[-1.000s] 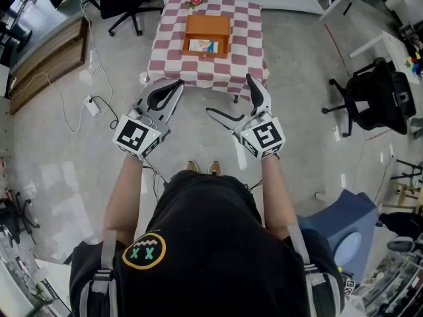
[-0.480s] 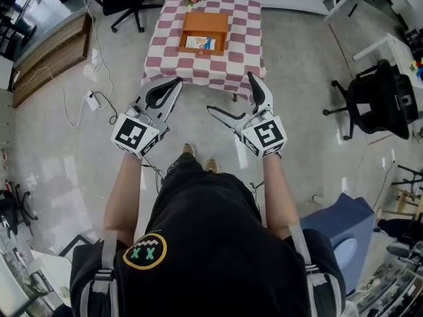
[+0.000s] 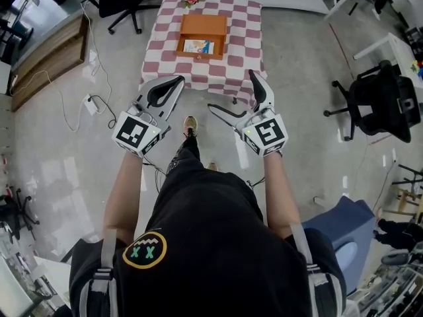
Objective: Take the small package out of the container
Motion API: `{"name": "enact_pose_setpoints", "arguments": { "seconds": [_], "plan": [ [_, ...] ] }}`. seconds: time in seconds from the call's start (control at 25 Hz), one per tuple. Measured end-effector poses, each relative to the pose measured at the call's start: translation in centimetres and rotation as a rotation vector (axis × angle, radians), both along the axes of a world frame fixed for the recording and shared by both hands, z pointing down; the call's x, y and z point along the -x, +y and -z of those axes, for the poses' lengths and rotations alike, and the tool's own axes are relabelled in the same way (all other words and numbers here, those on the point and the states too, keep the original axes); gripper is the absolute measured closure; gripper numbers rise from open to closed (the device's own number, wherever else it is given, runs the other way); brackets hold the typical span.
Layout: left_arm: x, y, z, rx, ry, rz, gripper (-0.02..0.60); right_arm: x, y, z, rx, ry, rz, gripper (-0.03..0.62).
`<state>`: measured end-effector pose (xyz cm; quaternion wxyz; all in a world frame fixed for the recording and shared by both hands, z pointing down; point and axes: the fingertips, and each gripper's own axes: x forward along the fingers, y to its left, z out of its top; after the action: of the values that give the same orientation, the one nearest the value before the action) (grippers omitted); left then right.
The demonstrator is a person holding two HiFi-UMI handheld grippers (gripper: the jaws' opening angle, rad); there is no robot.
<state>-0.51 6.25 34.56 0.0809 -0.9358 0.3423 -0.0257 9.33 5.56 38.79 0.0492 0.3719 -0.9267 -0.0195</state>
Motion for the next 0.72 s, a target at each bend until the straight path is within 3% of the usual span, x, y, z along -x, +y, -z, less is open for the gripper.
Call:
{"name": "enact_pose_setpoints", "arguments": {
  "seconds": [0.72],
  "plan": [
    [3.4,-19.0,-2.7,0.066,0.045,-0.036,0.565,2.1,-17.9,-2.7,0.074,0.037,-0.072,-0.001]
  ]
}}
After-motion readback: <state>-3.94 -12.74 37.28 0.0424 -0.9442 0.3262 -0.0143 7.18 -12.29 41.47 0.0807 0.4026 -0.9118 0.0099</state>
